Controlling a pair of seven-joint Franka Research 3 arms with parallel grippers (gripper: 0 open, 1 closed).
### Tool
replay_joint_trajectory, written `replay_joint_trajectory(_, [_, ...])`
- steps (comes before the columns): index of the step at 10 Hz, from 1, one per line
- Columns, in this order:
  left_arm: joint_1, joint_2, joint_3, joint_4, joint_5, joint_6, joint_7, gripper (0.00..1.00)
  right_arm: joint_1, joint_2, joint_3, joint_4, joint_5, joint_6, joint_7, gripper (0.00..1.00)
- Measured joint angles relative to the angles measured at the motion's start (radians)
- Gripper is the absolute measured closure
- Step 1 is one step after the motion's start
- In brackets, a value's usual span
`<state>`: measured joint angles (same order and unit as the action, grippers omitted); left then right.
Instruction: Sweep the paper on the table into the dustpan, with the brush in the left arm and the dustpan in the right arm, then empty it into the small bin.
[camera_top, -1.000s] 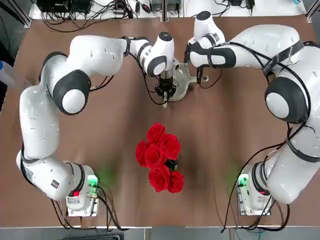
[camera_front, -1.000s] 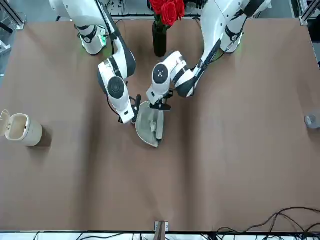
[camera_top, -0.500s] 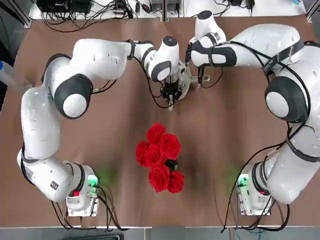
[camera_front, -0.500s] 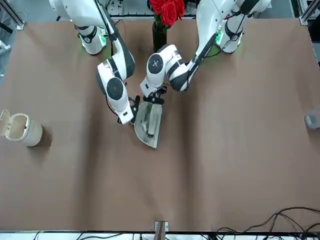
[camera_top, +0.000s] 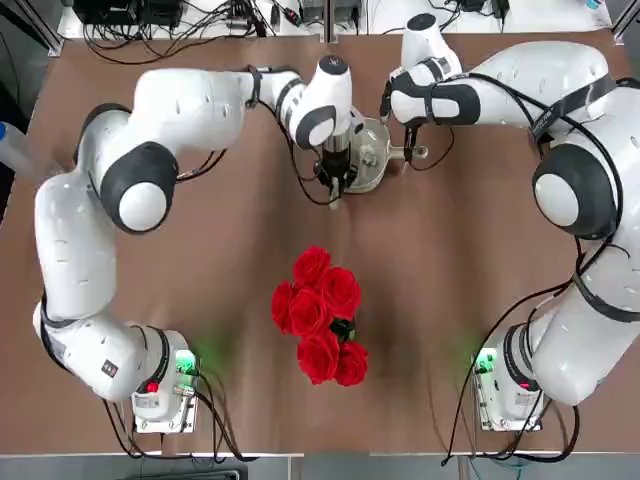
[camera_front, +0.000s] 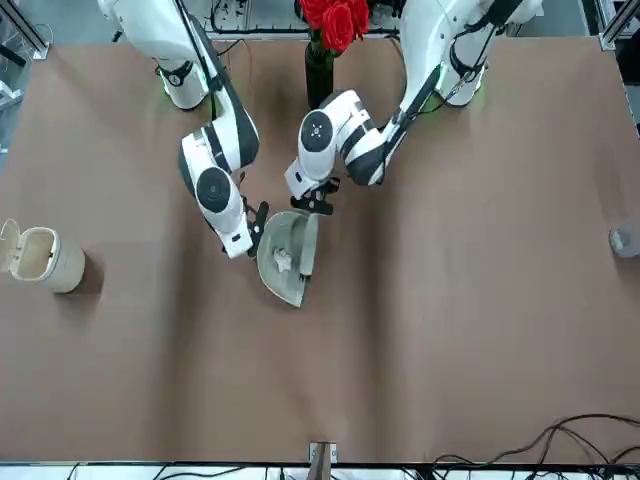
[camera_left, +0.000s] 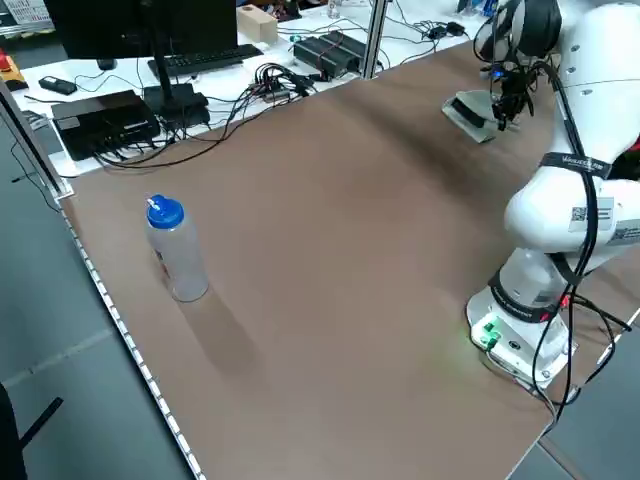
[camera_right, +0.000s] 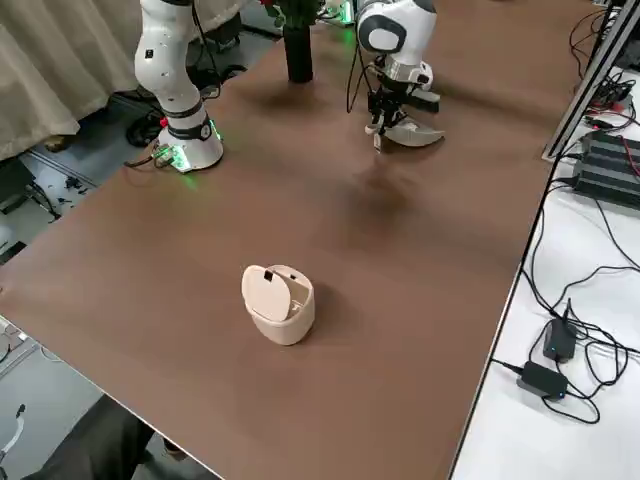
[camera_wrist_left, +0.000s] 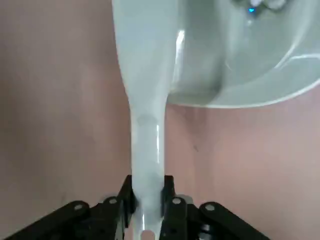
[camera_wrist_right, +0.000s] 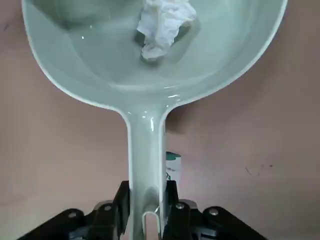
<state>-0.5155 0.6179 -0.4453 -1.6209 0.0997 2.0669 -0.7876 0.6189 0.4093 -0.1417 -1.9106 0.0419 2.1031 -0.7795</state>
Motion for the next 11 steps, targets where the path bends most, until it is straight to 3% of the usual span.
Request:
replay_joint_trajectory(4, [0.152,-0.107,0.010,-0.006,0.018,-0.213,-0.001,0.73,-0.044,-0.026,-0.001,-0.001,0.082,-0.001,-0.067,0.67])
replay_joint_trajectory(7, [0.369,-0.185,0.010,-0.073,0.060,-0.232,0.057,0.73,-0.071,-0.080,-0.001,-0.015,0.101,-0.013,-0.082,0.67])
replay_joint_trajectory(11, [0.672,-0.299,0.004,-0.155,0.063,-0.232,0.287,0.73,-0.149,-0.151,-0.006,-0.026,0.119,-0.075,-0.094,0.67])
